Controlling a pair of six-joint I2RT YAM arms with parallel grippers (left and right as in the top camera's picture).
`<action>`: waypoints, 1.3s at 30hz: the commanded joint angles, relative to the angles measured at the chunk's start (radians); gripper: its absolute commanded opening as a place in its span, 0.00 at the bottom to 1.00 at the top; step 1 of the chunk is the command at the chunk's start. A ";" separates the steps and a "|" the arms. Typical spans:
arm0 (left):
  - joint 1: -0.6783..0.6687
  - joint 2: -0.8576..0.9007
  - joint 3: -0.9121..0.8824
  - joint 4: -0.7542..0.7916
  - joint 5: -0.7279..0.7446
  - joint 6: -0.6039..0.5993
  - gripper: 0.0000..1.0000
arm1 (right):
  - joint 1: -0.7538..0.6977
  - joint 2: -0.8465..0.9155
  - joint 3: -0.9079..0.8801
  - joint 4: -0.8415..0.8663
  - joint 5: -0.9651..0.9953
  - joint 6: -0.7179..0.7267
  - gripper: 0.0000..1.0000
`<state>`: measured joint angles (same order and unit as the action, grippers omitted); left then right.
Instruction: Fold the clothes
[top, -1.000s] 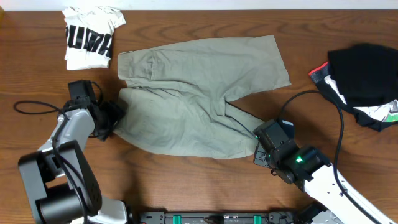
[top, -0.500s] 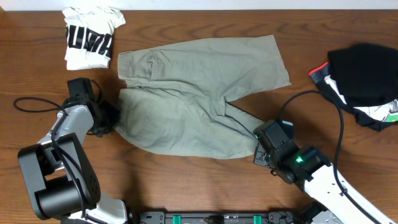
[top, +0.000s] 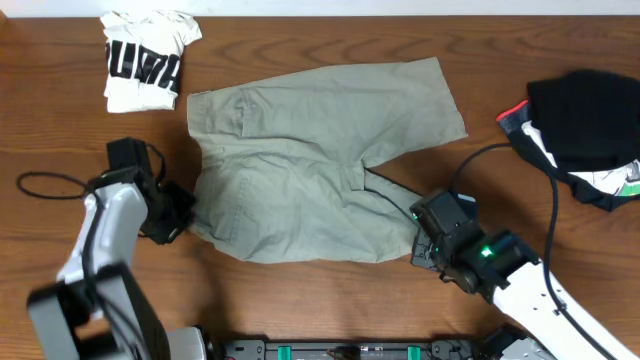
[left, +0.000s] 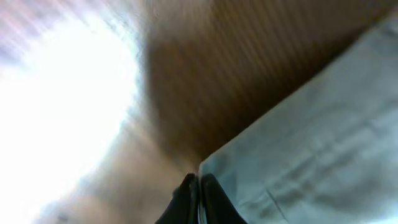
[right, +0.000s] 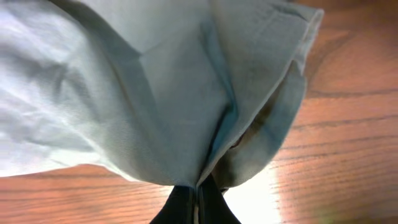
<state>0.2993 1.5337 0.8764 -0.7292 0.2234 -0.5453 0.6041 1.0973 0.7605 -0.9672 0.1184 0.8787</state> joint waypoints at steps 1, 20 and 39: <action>-0.002 -0.105 -0.004 -0.061 -0.003 0.013 0.06 | -0.004 -0.007 0.087 -0.042 -0.003 -0.016 0.01; -0.002 -0.423 0.018 -0.318 -0.081 0.042 0.06 | -0.004 -0.118 0.186 -0.277 0.015 0.068 0.01; -0.002 -0.476 0.079 -0.106 -0.071 0.003 0.06 | -0.051 -0.026 0.214 0.053 0.075 -0.080 0.21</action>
<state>0.2981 1.0641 0.9314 -0.8345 0.1692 -0.5461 0.5644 1.0412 0.9569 -0.8921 0.2047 0.8364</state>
